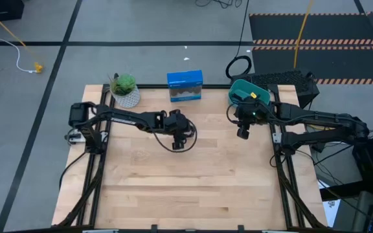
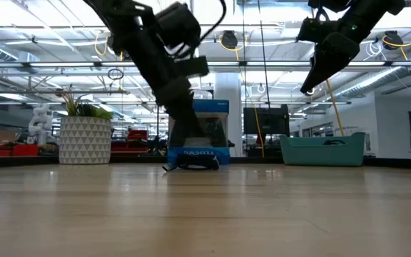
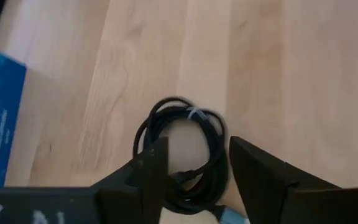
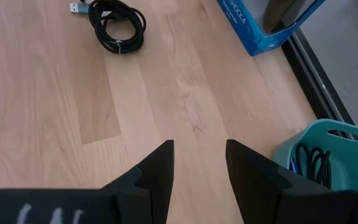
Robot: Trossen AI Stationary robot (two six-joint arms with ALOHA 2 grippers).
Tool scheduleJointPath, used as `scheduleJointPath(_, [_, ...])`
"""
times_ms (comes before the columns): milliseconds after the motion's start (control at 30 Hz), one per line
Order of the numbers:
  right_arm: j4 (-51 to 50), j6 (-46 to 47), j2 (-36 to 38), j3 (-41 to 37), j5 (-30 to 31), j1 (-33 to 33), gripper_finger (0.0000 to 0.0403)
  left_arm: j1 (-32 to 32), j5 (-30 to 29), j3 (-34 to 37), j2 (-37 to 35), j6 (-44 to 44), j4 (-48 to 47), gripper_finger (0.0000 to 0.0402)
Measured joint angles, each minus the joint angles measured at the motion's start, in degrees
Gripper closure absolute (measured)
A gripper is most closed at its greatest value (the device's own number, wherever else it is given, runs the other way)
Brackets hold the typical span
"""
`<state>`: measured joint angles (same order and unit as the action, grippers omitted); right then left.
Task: Pick and place USB-C Cables
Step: Put the black charger cable into the green bin
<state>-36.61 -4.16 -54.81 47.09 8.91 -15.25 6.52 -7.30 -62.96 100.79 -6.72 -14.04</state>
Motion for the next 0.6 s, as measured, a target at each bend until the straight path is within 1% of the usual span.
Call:
scheduleJointPath(167, [1.3, -0.2, 0.0, 0.0, 0.0, 0.0, 0.0264, 1.3, 2.1, 0.0, 2.7, -0.5, -0.2, 0.0235])
scheduleJointPath(333, [1.4, -0.9, 0.0, 0.0, 0.0, 0.0, 0.0264, 1.3, 4.4, 0.0, 4.9, -1.8, 0.8, 0.0232])
scheduleJointPath(533, [1.7, -1.2, 0.0, 0.0, 0.0, 0.0, 0.0264, 1.2, 4.4, -0.3, 4.6, -1.8, 0.5, 0.0232])
scheduleJointPath(600, [1.7, -1.3, 0.0, 0.0, 0.0, 0.0, 0.0264, 0.6, 4.2, -1.6, 4.4, -1.8, -0.3, 0.0232])
